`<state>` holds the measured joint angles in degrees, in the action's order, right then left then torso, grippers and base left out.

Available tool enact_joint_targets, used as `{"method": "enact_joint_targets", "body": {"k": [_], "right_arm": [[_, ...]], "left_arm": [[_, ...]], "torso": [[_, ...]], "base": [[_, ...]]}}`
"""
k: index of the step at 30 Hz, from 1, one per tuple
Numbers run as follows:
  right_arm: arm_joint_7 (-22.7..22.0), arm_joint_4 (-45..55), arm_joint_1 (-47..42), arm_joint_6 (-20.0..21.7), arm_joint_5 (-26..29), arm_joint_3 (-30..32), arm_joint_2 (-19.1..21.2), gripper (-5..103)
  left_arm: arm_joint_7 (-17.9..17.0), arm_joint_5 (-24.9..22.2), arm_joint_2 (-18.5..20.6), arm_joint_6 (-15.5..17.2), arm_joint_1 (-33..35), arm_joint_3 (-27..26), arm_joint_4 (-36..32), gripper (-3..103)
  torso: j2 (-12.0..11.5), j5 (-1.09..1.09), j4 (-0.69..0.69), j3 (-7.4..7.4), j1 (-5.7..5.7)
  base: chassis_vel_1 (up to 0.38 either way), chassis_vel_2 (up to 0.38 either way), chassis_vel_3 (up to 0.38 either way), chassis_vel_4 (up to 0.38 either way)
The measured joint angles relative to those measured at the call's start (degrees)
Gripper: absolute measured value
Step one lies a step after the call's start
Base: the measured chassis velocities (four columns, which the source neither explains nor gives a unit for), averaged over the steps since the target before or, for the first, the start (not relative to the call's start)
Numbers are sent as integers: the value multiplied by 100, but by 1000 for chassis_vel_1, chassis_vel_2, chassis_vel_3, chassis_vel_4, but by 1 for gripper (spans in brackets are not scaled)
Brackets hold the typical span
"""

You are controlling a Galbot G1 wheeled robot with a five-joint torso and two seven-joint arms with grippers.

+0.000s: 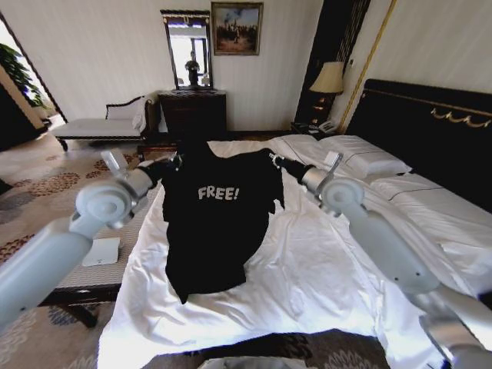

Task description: Fold the clothes on the bed.

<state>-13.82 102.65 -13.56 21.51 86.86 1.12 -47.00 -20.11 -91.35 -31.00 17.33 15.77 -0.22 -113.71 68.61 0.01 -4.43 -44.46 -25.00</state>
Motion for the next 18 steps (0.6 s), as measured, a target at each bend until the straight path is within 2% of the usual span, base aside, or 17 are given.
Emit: {"method": "enact_joint_targets", "body": {"k": [5, 10, 12, 13, 17, 18], "right_arm": [[-150, -392, 869, 66, 432, -254, 69, 1], [-202, -545, 1179, 79, 584, -346, 88, 1], [-381, -64, 1108, 91, 804, -240, 241, 1], [-381, -64, 1108, 91, 804, -240, 241, 1], [-586, 571, 752, 132, 1061, 105, 426, 1], [-586, 571, 752, 132, 1061, 105, 426, 1]], "left_arm": [[-129, -195, -170, 1, -774, 324, 304, 2], [-271, -344, -312, -11, -1155, 439, 373, 2], [-393, -558, -75, -77, -644, -150, -188, 2], [-393, -558, -75, -77, -644, -150, -188, 2], [-307, -494, 706, -234, 704, -1111, -975, 2], [-307, -494, 706, -234, 704, -1111, -975, 2]], "torso": [[0, -4, 2, 0, 0], [0, -2, 1, 1, 1], [-1, 1, -2, 1, 0], [-1, 1, -2, 1, 0], [0, -2, 4, 1, 2], [0, -2, 4, 1, 2]], "base": [[0, 0, 0, 0], [0, 0, 0, 0], [0, 0, 0, 0], [0, 0, 0, 0], [0, 0, 0, 0], [0, 0, 0, 0]]}}
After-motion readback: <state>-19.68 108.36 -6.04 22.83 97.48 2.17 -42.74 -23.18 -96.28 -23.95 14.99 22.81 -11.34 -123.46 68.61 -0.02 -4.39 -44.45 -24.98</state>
